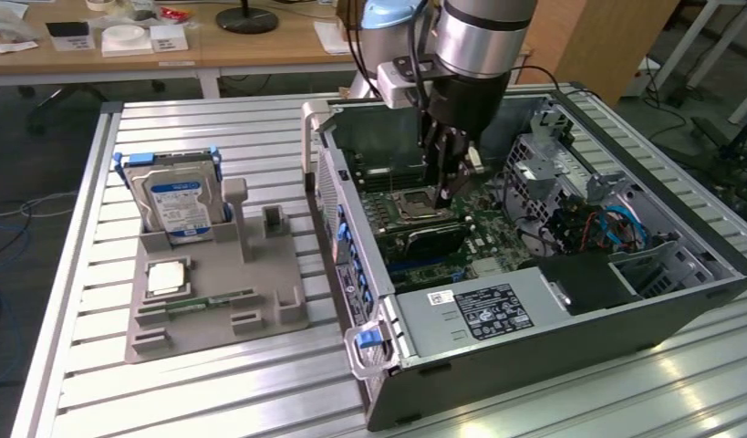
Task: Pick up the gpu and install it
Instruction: 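Insert the gpu into the slot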
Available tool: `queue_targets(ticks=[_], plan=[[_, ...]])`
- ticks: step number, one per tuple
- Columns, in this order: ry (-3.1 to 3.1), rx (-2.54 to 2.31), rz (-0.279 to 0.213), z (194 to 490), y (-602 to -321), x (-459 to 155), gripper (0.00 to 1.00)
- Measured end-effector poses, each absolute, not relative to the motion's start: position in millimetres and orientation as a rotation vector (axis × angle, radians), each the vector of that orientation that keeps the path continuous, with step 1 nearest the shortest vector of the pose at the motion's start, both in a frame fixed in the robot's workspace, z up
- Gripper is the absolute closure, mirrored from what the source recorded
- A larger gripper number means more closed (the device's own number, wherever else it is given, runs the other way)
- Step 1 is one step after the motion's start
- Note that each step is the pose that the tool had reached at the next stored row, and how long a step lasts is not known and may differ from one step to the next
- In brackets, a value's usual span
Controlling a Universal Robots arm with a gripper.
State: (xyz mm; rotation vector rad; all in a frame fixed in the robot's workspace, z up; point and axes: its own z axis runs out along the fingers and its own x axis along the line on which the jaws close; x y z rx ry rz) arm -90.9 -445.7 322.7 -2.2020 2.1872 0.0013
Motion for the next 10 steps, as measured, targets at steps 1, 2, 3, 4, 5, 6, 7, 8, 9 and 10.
queue_targets(ticks=[1, 2, 3, 4, 5, 6, 7, 8, 9, 10], plan=[[2.184, -2.206, 0.001, 322.2, -445.7, -90.0, 0.54], [2.180, -2.209, 0.002, 321.7, -445.7, -89.3, 0.54], [2.178, -2.211, 0.002, 321.2, -445.7, -89.1, 0.54], [2.177, -2.212, 0.002, 320.4, -445.8, -89.1, 0.54], [2.176, -2.213, 0.002, 319.2, -445.8, -89.1, 0.54], [2.176, -2.213, 0.002, 317.7, -445.8, -89.1, 0.54], [2.175, -2.214, 0.002, 316.2, -445.8, -89.1, 0.54], [2.175, -2.214, 0.002, 315.0, -445.8, -89.1, 0.54], [2.174, -2.214, 0.002, 314.1, -445.8, -89.1, 0.54], [2.174, -2.215, 0.002, 313.5, -445.8, -89.1, 0.54]])
